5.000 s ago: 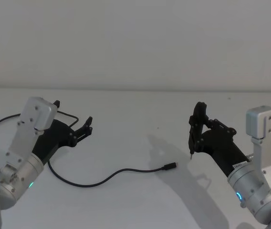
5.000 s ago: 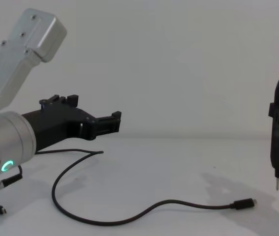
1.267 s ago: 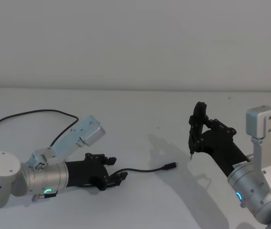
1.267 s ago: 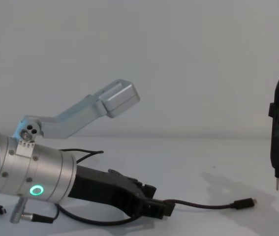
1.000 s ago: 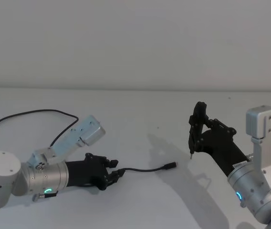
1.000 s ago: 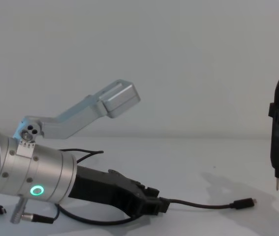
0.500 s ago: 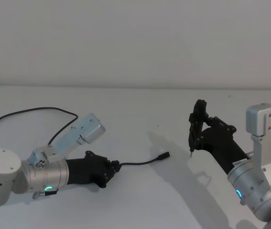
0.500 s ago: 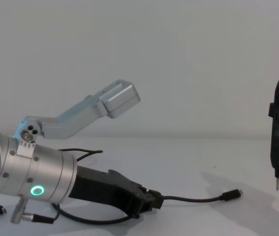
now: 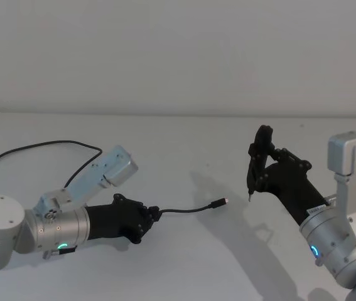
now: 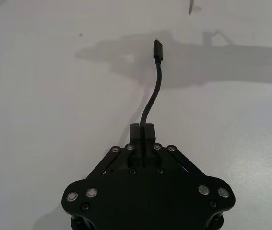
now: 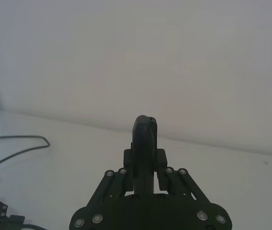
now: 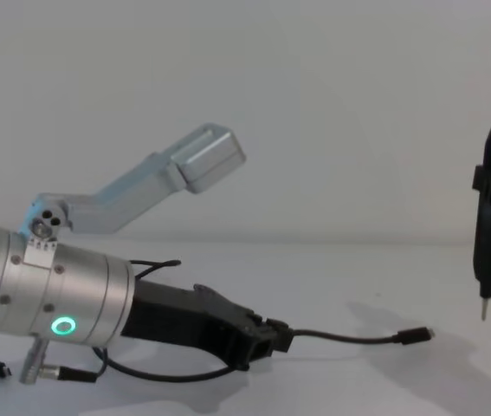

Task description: Pick up the data cable with the one hand.

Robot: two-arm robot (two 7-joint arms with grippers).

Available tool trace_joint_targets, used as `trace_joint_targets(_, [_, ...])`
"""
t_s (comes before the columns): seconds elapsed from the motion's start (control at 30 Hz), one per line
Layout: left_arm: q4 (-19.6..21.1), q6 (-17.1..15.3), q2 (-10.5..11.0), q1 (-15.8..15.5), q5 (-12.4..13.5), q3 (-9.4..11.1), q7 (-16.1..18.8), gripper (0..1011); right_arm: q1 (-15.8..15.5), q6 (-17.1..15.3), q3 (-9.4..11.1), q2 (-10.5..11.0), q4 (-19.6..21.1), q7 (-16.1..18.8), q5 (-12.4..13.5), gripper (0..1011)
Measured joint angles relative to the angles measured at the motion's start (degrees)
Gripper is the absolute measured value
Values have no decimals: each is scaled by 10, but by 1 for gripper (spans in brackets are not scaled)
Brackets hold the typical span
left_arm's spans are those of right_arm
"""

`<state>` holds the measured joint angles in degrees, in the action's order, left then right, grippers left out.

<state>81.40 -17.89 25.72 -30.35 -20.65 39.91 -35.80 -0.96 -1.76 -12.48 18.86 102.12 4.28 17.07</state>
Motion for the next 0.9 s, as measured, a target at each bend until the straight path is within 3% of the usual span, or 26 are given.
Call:
trace_joint_targets(0.43, [32, 20, 11, 8, -15, -12, -4, 48, 0, -6, 10, -11, 22, 11, 18, 275])
trace_joint_targets(0.9, [45, 28, 16, 11, -21, -17, -5, 48, 6, -21, 12, -26, 16, 14, 27, 275])
